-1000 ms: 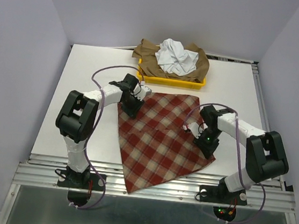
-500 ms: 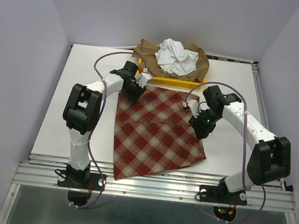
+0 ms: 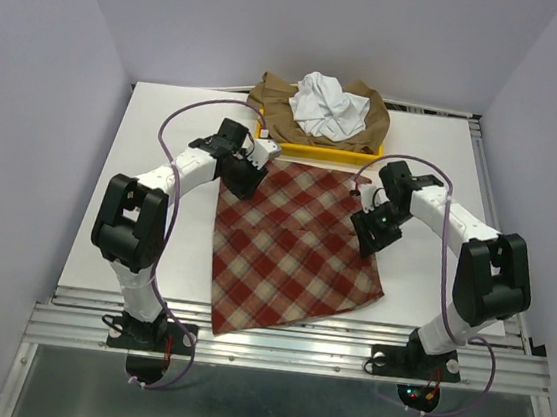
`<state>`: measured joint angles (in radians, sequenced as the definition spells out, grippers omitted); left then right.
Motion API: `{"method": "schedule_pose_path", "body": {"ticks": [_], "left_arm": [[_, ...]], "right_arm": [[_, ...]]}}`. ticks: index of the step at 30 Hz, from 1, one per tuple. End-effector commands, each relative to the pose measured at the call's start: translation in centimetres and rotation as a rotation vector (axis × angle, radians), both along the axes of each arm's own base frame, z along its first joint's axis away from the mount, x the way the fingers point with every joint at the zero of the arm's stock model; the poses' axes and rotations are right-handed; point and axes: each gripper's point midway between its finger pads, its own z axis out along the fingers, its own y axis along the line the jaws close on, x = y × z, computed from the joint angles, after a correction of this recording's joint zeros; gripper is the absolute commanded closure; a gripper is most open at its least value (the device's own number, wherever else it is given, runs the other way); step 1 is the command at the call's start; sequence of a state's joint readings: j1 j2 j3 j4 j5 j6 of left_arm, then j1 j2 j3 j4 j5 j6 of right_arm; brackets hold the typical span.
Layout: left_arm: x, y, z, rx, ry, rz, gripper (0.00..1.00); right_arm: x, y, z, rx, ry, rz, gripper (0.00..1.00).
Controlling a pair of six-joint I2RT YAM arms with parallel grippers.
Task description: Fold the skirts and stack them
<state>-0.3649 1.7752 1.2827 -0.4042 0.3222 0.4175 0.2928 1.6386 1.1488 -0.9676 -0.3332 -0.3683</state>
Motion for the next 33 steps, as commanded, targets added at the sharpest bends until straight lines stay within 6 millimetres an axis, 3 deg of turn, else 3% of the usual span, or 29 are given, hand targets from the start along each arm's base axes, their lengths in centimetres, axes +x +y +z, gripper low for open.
{"method": "schedule_pose_path", "body": {"ticks": [1, 7, 11, 29, 32, 33], "left_arm": [[-0.7, -0.5, 0.2, -0.042, -0.006, -0.006, 0.51], [-1.0, -0.7, -0.2, -0.057, 0.009, 0.002, 0.51], [-1.3, -0.8, -0.3, -0.067, 0.013, -0.002, 0.51], [-2.0, -0.7, -2.7, -0.063, 0.045, 0.012, 0.51], [-1.9, -0.5, -3.0, -0.053, 0.045, 0.018, 0.51], [-1.7, -0.4, -3.2, -0.044, 0.042, 0.025, 0.51]], "right_arm": [[-0.5, 0.6, 0.9, 0.058, 0.004, -0.07, 0.43], [-1.0, 0.3, -2.2, 0.036, 0.076, -0.094, 0.44], [-1.0, 0.5, -3.0, 0.04, 0.097, -0.092, 0.45], [-1.7, -1.2, -4.3, -0.073, 0.151, -0.125, 0.39], [-2.2, -1.2, -4.4, -0.067, 0.187, -0.099, 0.63], [-2.5, -1.1, -4.2, -0.059, 0.197, -0.088, 0.79]]}}
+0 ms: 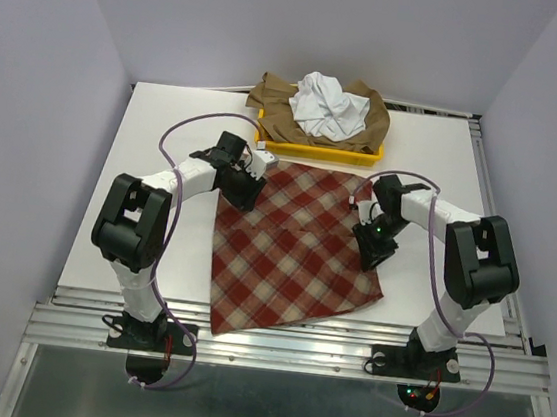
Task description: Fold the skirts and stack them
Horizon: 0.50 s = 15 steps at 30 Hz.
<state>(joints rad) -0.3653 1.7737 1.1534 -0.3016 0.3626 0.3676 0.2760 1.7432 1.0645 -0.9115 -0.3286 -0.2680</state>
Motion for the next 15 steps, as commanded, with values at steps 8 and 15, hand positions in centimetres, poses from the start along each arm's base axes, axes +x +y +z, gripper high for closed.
{"method": "schedule_pose_path", "body": {"ticks": [8, 15], "left_arm": [[0.8, 0.4, -1.3, 0.037, -0.012, 0.027, 0.55], [1.3, 0.6, -1.7, 0.057, -0.014, 0.033, 0.58]], "right_arm": [[0.5, -0.5, 5.5, -0.005, -0.062, 0.034, 0.99], [-1.3, -3.4, 5.4, -0.13, -0.056, 0.093, 0.93]]}}
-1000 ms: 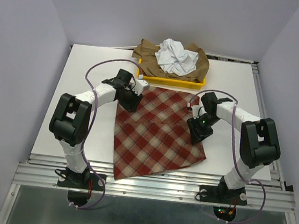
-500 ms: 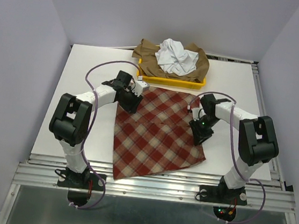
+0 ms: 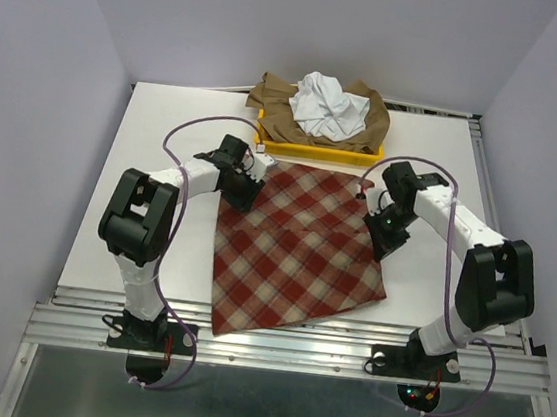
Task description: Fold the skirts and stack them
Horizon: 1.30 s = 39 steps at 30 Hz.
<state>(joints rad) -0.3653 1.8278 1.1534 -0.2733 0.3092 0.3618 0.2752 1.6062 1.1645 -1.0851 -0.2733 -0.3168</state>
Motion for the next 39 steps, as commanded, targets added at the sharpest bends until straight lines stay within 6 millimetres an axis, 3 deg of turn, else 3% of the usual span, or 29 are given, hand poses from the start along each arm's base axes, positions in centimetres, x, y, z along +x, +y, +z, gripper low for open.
{"method": "schedule_pose_path", "body": {"ticks": [1, 2, 3, 5, 10, 13, 16, 19, 23, 25, 27, 28, 32, 35, 38, 39], "left_arm": [[0.9, -0.2, 0.3, 0.005, -0.025, 0.001, 0.58], [0.9, -0.3, 0.3, 0.005, -0.025, 0.001, 0.58], [1.0, -0.3, 0.4, 0.005, -0.028, -0.003, 0.57], [0.9, -0.5, 1.3, -0.013, -0.045, -0.021, 0.56], [0.1, -1.1, 4.9, -0.074, -0.115, -0.086, 0.54], [0.7, -1.2, 6.8, -0.093, -0.149, -0.087, 0.54], [0.9, -1.3, 6.7, -0.085, -0.141, -0.099, 0.54], [1.0, -1.0, 5.1, -0.05, -0.113, -0.107, 0.54], [0.6, -0.1, 2.6, 0.006, -0.076, -0.127, 0.54], [-0.3, 0.4, 1.4, 0.031, -0.053, -0.15, 0.54], [-1.1, 0.8, 0.6, 0.047, -0.035, -0.167, 0.54], [-1.9, 1.2, 0.0, 0.067, -0.015, -0.187, 0.55], [-4.8, 2.3, -1.0, 0.095, 0.043, -0.246, 0.57], [-7.8, 2.8, -1.3, 0.105, 0.087, -0.317, 0.58], [-11.2, 3.3, -1.4, 0.101, 0.167, -0.4, 0.59], [-12.1, 3.0, -1.3, 0.083, 0.178, -0.451, 0.59]], "right_arm": [[-1.9, -2.6, -0.8, -0.116, 0.056, 0.05, 0.83], [-2.5, -3.0, -1.8, -0.14, 0.1, 0.056, 0.69], [-3.4, -3.4, -2.7, -0.153, 0.136, 0.071, 0.47], [-3.4, -3.7, -3.6, -0.172, 0.157, 0.089, 0.41], [1.0, -2.7, -1.9, -0.149, 0.016, 0.091, 0.45], [6.2, 0.8, 1.8, 0.009, -0.164, 0.086, 0.47], [7.8, 3.2, 2.8, 0.13, -0.21, 0.106, 0.48], [8.5, 3.9, 1.7, 0.146, -0.208, 0.151, 0.53], [7.3, 4.0, -2.7, 0.115, -0.117, 0.194, 0.59], [5.4, 3.1, -4.8, 0.077, -0.071, 0.222, 0.6], [3.6, 2.9, -5.7, 0.058, -0.04, 0.264, 0.61], [1.6, 2.8, -6.6, 0.049, 0.005, 0.29, 0.61], [-3.1, 3.4, -6.8, 0.029, 0.071, 0.401, 0.62], [-6.0, 4.5, -5.6, 0.062, 0.106, 0.491, 0.62], [-5.8, 5.1, -4.1, 0.085, 0.08, 0.52, 0.57], [-4.6, 5.7, -3.0, 0.097, 0.034, 0.535, 0.55]]}}
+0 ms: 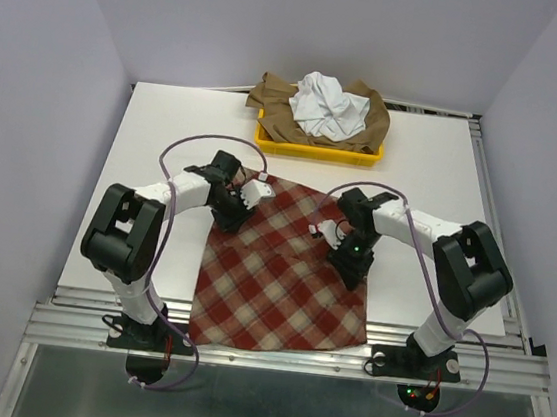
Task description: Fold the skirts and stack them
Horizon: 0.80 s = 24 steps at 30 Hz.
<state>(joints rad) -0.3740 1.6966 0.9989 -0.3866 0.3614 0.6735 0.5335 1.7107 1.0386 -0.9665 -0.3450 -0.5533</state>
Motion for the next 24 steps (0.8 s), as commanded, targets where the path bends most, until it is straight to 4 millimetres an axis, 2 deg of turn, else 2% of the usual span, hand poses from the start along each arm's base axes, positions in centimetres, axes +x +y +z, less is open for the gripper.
{"method": "schedule_pose_path", "body": {"ticks": [1, 2, 3, 6, 7, 9, 10, 11, 12, 13, 14, 15, 16, 18, 19, 22, 24], "left_arm": [[-7.4, 1.2, -0.4, 0.024, 0.212, -0.167, 0.6], [-8.0, 1.3, -0.1, 0.021, 0.232, -0.196, 0.59], [-9.0, 1.5, 0.3, 0.019, 0.259, -0.25, 0.59], [-6.6, 0.9, 2.6, -0.003, 0.177, -0.254, 0.55], [-4.7, 0.5, 4.5, -0.034, 0.124, -0.249, 0.53], [-2.5, -0.1, 6.5, -0.07, 0.078, -0.243, 0.5], [-0.3, -0.4, 8.9, -0.109, 0.022, -0.244, 0.48], [0.9, -0.5, 9.2, -0.118, 0.021, -0.241, 0.47], [2.0, -0.6, 9.9, -0.134, 0.003, -0.236, 0.46], [3.2, -0.6, 10.6, -0.143, -0.017, -0.23, 0.46], [5.7, -0.2, 11.5, -0.147, -0.061, -0.22, 0.45], [6.8, 0.0, 11.7, -0.15, -0.078, -0.205, 0.45], [9.0, 0.1, 12.0, -0.146, -0.112, -0.185, 0.45], [11.4, 1.1, 12.0, -0.138, -0.147, -0.142, 0.45], [12.8, 1.2, 11.8, -0.135, -0.154, -0.132, 0.45], [14.9, 1.8, 11.1, -0.114, -0.174, -0.122, 0.46], [15.6, 1.9, 10.3, -0.102, -0.179, -0.123, 0.46]], "right_arm": [[0.6, 0.7, 3.2, 0.057, -0.043, 0.059, 0.52], [1.3, 0.9, 3.9, 0.063, -0.072, 0.067, 0.49], [3.2, 1.5, 5.4, 0.088, -0.132, 0.062, 0.45], [7.3, 1.4, 8.1, 0.116, -0.257, 0.016, 0.36], [10.1, 0.8, 9.8, 0.138, -0.328, -0.025, 0.35], [13.2, 0.0, 10.5, 0.152, -0.375, -0.063, 0.35], [14.9, -1.2, 10.8, 0.152, -0.401, -0.104, 0.36], [16.9, -1.5, 11.7, 0.161, -0.45, -0.116, 0.37], [18.1, -1.8, 10.6, 0.148, -0.437, -0.123, 0.38], [19.1, -2.2, 10.4, 0.144, -0.447, -0.13, 0.41], [20.6, -2.2, 10.8, 0.152, -0.474, -0.134, 0.42], [21.4, -2.5, 10.5, 0.151, -0.476, -0.146, 0.43], [22.1, -2.4, 9.3, 0.144, -0.459, -0.145, 0.44], [23.7, -2.1, 9.0, 0.148, -0.489, -0.136, 0.45], [24.3, -2.3, 7.9, 0.144, -0.477, -0.139, 0.45], [25.1, -2.2, 6.7, 0.14, -0.474, -0.114, 0.45], [25.3, -2.3, 5.1, 0.128, -0.452, -0.097, 0.45]]}}
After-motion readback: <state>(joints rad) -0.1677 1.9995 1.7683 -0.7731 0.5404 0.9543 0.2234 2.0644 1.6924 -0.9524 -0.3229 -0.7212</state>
